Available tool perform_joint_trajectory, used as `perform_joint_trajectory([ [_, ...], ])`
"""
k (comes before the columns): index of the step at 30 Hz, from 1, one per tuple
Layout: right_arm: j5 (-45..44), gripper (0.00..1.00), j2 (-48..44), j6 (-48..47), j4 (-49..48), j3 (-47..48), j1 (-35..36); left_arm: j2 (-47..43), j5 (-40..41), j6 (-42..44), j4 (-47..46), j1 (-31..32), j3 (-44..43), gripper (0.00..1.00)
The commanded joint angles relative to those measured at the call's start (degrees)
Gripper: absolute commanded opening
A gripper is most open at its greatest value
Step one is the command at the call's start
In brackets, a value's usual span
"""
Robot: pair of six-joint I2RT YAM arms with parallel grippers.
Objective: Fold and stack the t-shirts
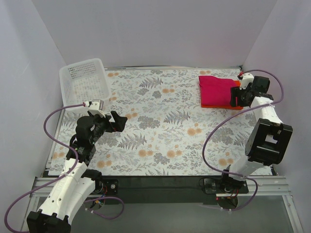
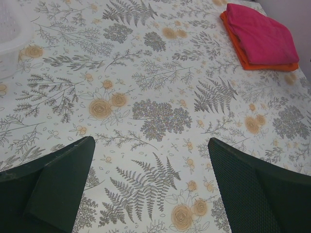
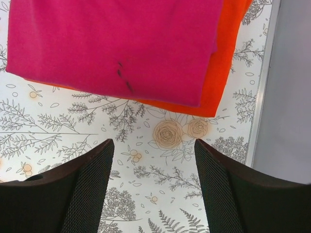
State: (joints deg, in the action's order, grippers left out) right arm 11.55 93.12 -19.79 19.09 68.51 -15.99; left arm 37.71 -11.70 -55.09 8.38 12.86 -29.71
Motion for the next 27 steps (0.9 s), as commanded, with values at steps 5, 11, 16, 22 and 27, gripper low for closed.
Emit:
perform_joint_trajectory([
  [5,0.92,0.67,-6.37,-0.42,-1.87,-4.43,-1.68,-0.27,-0.51,0.07,-0.82,-0.21,-0.08,0.96],
  [11,3.48,0.76,-10.59,-2.00,-1.78,-6.90,-2.20,-0.18,-0.16,-0.10,-0.47,-0.21,-0.08,0.96],
  [16,5.67,0.80,-14.19,-3.06,-1.60,-9.27,-2.82,0.17,0.54,-0.98,0.14,-0.21,-0.43,0.98],
  [22,7.61,0.88,-20.34,-4.55,-1.69,-12.87,-3.61,0.61,1.85,-2.91,1.20,-0.29,-1.04,0.98],
  [27,12.59,0.98,-26.83,-3.42,-1.95,-16.47,-6.06,0.17,2.92,-3.36,2.16,-0.21,-1.31,0.98],
])
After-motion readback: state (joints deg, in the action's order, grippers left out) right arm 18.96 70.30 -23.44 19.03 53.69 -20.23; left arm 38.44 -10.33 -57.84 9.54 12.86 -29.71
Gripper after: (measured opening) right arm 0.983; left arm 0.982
